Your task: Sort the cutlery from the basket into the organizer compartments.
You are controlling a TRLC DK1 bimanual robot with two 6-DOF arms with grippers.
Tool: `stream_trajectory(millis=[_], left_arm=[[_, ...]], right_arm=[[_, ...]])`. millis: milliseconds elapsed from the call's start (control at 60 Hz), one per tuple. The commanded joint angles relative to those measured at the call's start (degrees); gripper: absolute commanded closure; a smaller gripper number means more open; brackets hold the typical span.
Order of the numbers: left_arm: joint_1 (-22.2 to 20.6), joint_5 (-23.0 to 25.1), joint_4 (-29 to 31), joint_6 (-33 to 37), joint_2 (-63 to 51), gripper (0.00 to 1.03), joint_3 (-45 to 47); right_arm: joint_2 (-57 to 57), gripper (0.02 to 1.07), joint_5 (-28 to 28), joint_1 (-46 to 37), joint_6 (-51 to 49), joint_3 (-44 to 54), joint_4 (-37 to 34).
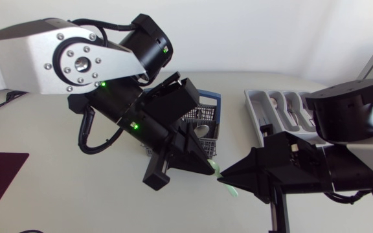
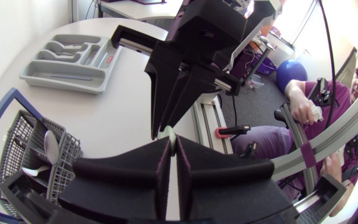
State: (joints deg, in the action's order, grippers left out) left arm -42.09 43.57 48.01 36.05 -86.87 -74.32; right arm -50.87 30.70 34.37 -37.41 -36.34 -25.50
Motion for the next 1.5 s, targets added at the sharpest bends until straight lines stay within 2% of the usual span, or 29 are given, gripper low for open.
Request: stream_trajectory(millis=[0,133,217,317,450,500,600,800,1050,1200,1233,1483], left_arm=[[0.16,0.55,-0.28,0.42,-1.02,0.96,-2.67],[0.51,0.55,-0.55,-1.16,-1.02,0.59,-4.07],[1.13,0.55,-3.45,-5.12,-1.02,0.43,-5.22],[2.89,0.55,-12.15,-15.75,-0.05,0.31,-6.45],[7.02,0.37,-24.54,-30.34,1.62,0.29,-6.89],[8.34,-0.94,-26.74,-33.24,1.88,0.29,-7.15],[10.53,-4.28,-26.83,-34.12,1.79,0.29,-7.68],[10.97,-16.06,-24.28,-27.18,2.14,0.32,-4.34],[8.77,-25.29,-23.75,-17.16,2.67,0.34,3.05],[8.51,-26.52,-24.01,-14.43,2.85,0.34,5.51],[8.25,-27.14,-24.19,-13.99,3.02,0.34,5.95],[7.72,-27.66,-24.81,-12.85,3.64,0.36,7.44]], right_arm=[[0.51,1.01,0.77,0.79,-0.91,2.15,-0.78],[0.77,1.01,0.68,1.14,-0.74,2.85,-1.31],[0.95,1.01,0.06,1.14,-0.65,3.11,-1.84],[1.39,1.01,-1.17,0.87,-0.65,3.64,-2.28],[2.27,1.01,-4.16,-0.18,-1.09,4.87,-2.37],[2.88,1.01,-5.83,-1.85,-2.05,5.58,-2.19],[4.03,1.01,-6.79,-7.39,-4.60,6.63,-2.10],[4.82,1.01,-6.09,-22.42,-14.45,7.86,-2.28],[0.60,1.01,-1.87,-41.05,-28.25,9.27,1.68],[-5.55,1.01,-1.17,-50.19,-35.54,10.59,9.76],[-7.66,1.01,-1.17,-52.56,-36.86,11.11,13.81],[-23.22,1.01,-0.11,-62.67,-45.21,10.06,28.57]])
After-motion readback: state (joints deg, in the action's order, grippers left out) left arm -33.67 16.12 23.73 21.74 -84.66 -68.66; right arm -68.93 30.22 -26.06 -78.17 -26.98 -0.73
